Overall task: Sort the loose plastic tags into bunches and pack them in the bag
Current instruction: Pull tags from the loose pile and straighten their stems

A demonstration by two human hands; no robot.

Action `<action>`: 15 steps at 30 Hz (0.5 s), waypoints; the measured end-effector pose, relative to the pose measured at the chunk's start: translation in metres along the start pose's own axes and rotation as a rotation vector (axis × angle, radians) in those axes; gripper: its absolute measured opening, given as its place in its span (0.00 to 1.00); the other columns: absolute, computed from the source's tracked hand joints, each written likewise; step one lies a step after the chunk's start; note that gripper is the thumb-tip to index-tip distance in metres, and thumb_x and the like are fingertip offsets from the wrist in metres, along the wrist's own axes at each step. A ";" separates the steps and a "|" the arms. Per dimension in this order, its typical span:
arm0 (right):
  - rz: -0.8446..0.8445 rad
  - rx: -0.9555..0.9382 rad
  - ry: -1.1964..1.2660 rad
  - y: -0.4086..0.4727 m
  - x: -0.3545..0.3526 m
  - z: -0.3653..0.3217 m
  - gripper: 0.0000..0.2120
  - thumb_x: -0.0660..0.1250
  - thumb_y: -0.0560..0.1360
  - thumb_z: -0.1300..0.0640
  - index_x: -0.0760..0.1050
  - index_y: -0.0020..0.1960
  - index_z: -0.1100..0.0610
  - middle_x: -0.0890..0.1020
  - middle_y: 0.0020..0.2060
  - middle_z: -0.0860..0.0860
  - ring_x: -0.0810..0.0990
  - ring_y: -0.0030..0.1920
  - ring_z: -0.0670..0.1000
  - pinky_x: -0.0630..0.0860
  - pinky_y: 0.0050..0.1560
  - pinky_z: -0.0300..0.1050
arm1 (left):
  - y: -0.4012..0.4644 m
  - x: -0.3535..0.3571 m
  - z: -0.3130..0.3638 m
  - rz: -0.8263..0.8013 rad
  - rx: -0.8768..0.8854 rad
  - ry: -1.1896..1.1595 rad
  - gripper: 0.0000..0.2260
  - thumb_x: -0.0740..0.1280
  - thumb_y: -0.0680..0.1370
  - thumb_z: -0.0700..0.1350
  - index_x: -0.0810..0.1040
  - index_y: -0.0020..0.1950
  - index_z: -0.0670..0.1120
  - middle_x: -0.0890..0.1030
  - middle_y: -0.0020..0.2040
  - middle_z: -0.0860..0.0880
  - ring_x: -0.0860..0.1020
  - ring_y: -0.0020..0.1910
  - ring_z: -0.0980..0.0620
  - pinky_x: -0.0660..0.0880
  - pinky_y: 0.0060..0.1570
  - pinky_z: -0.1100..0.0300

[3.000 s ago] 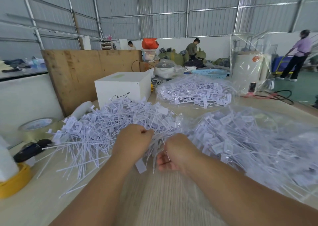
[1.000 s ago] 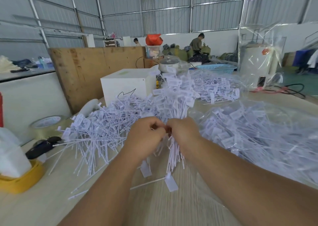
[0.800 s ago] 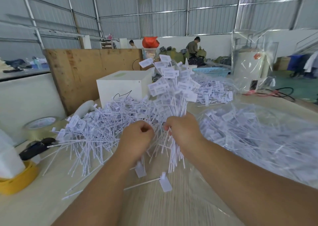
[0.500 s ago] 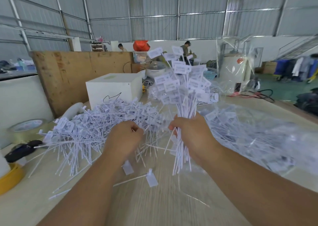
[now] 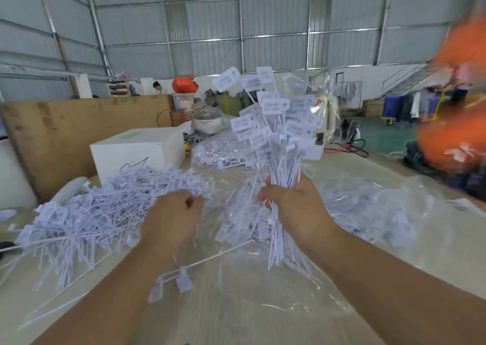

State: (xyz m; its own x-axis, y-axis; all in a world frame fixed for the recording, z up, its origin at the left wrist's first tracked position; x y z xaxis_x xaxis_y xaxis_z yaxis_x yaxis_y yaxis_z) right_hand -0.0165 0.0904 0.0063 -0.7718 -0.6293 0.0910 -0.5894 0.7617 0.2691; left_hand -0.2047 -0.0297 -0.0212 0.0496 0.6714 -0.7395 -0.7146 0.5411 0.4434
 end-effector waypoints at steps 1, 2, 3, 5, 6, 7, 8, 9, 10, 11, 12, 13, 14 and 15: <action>-0.013 -0.010 -0.011 0.000 -0.003 0.001 0.09 0.67 0.70 0.72 0.71 0.38 0.60 0.72 0.27 0.49 0.68 0.23 0.45 0.66 0.24 0.33 | 0.001 0.002 0.018 -0.076 -0.028 -0.242 0.17 0.63 0.79 0.57 0.77 0.37 0.47 0.79 0.34 0.48 0.78 0.36 0.49 0.70 0.35 0.58; -0.030 -0.033 -0.027 0.000 -0.006 0.002 0.10 0.67 0.70 0.72 0.71 0.38 0.59 0.72 0.26 0.48 0.69 0.24 0.44 0.67 0.26 0.33 | -0.001 0.007 0.041 -0.202 -0.063 -0.485 0.15 0.64 0.79 0.58 0.79 0.41 0.48 0.82 0.39 0.50 0.79 0.39 0.51 0.70 0.38 0.57; -0.055 -0.067 -0.037 0.000 -0.007 0.004 0.11 0.66 0.70 0.73 0.72 0.37 0.59 0.74 0.26 0.46 0.71 0.25 0.44 0.68 0.27 0.33 | -0.005 0.014 0.065 -0.343 -0.104 -0.662 0.12 0.65 0.78 0.57 0.80 0.44 0.50 0.84 0.43 0.51 0.80 0.42 0.53 0.72 0.41 0.57; -0.109 -0.149 -0.097 -0.001 -0.006 0.009 0.13 0.64 0.72 0.74 0.77 0.38 0.57 0.78 0.27 0.43 0.76 0.28 0.40 0.71 0.32 0.32 | -0.019 0.024 0.099 -0.482 -0.075 -0.806 0.04 0.70 0.76 0.50 0.81 0.44 0.51 0.86 0.46 0.52 0.83 0.42 0.57 0.78 0.43 0.61; -0.115 -0.167 -0.135 -0.003 -0.003 0.011 0.13 0.64 0.74 0.73 0.79 0.40 0.56 0.80 0.28 0.42 0.78 0.30 0.39 0.72 0.34 0.33 | -0.025 0.028 0.114 -0.500 -0.003 -0.820 0.05 0.73 0.71 0.51 0.83 0.43 0.51 0.86 0.45 0.53 0.84 0.42 0.58 0.80 0.43 0.63; -0.133 -0.203 -0.165 -0.003 -0.001 0.017 0.11 0.64 0.74 0.70 0.79 0.44 0.57 0.81 0.31 0.42 0.79 0.32 0.38 0.74 0.36 0.34 | -0.030 0.031 0.126 -0.507 0.042 -0.846 0.11 0.76 0.65 0.55 0.85 0.43 0.52 0.86 0.44 0.54 0.84 0.44 0.58 0.80 0.43 0.64; -0.163 -0.248 -0.173 -0.005 -0.001 0.021 0.06 0.64 0.75 0.67 0.77 0.50 0.59 0.81 0.34 0.43 0.80 0.34 0.39 0.75 0.37 0.35 | -0.035 0.034 0.133 -0.505 0.045 -0.896 0.16 0.77 0.58 0.58 0.86 0.43 0.56 0.86 0.44 0.55 0.84 0.45 0.59 0.80 0.42 0.65; -0.130 -0.300 -0.194 -0.006 -0.001 0.024 0.08 0.64 0.76 0.63 0.74 0.55 0.62 0.82 0.37 0.47 0.82 0.36 0.41 0.77 0.38 0.36 | -0.039 0.036 0.131 -0.489 0.050 -0.943 0.17 0.77 0.54 0.59 0.86 0.41 0.60 0.86 0.43 0.56 0.84 0.45 0.60 0.79 0.40 0.66; -0.116 -0.313 -0.210 -0.005 -0.001 0.028 0.08 0.62 0.78 0.62 0.71 0.56 0.63 0.81 0.38 0.53 0.83 0.39 0.45 0.78 0.38 0.37 | -0.043 0.036 0.129 -0.465 0.054 -0.989 0.16 0.77 0.54 0.60 0.85 0.40 0.62 0.86 0.42 0.57 0.84 0.44 0.60 0.78 0.39 0.68; -0.144 -0.361 -0.251 -0.009 -0.001 0.030 0.08 0.62 0.77 0.62 0.69 0.54 0.65 0.80 0.39 0.59 0.83 0.41 0.51 0.79 0.38 0.42 | -0.044 0.038 0.127 -0.439 0.052 -0.997 0.15 0.77 0.55 0.60 0.85 0.40 0.62 0.86 0.41 0.57 0.84 0.43 0.61 0.77 0.39 0.68; -0.169 -0.373 -0.269 -0.011 0.001 0.033 0.07 0.60 0.75 0.64 0.67 0.52 0.65 0.78 0.40 0.62 0.82 0.43 0.56 0.79 0.40 0.49 | -0.046 0.038 0.125 -0.395 0.018 -0.989 0.13 0.76 0.58 0.59 0.85 0.41 0.62 0.86 0.40 0.58 0.84 0.43 0.61 0.76 0.40 0.67; -0.182 -0.388 -0.308 -0.011 0.005 0.038 0.06 0.60 0.73 0.64 0.67 0.49 0.62 0.79 0.40 0.58 0.81 0.41 0.54 0.77 0.41 0.49 | -0.044 0.040 0.121 -0.334 -0.015 -0.968 0.09 0.75 0.60 0.58 0.84 0.40 0.63 0.85 0.39 0.58 0.84 0.42 0.62 0.75 0.40 0.66; -0.179 -0.394 -0.337 -0.012 0.007 0.040 0.06 0.60 0.71 0.65 0.66 0.47 0.58 0.79 0.38 0.49 0.79 0.38 0.46 0.76 0.38 0.44 | -0.045 0.040 0.118 -0.279 -0.051 -0.943 0.05 0.75 0.63 0.57 0.84 0.38 0.64 0.85 0.38 0.58 0.83 0.40 0.62 0.75 0.40 0.65; -0.195 -0.410 -0.378 -0.013 0.010 0.041 0.09 0.61 0.70 0.66 0.65 0.45 0.54 0.78 0.37 0.43 0.78 0.36 0.39 0.74 0.34 0.38 | -0.045 0.039 0.115 -0.225 -0.074 -0.927 0.04 0.75 0.64 0.56 0.83 0.36 0.65 0.85 0.37 0.58 0.83 0.38 0.62 0.76 0.39 0.65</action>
State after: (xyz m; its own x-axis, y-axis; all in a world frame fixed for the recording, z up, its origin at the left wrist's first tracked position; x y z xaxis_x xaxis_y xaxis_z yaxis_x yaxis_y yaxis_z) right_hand -0.0260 0.0806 -0.0356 -0.7345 -0.5956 -0.3252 -0.6464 0.4683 0.6024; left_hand -0.0908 0.0308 -0.0120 0.7013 0.7066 -0.0942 -0.6616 0.6944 0.2832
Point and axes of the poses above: each hand's wrist, its own y-axis towards the middle knuckle, its own x-axis out of the palm, z = x × y, the point moved 4 cm from there along y, towards the middle knuckle
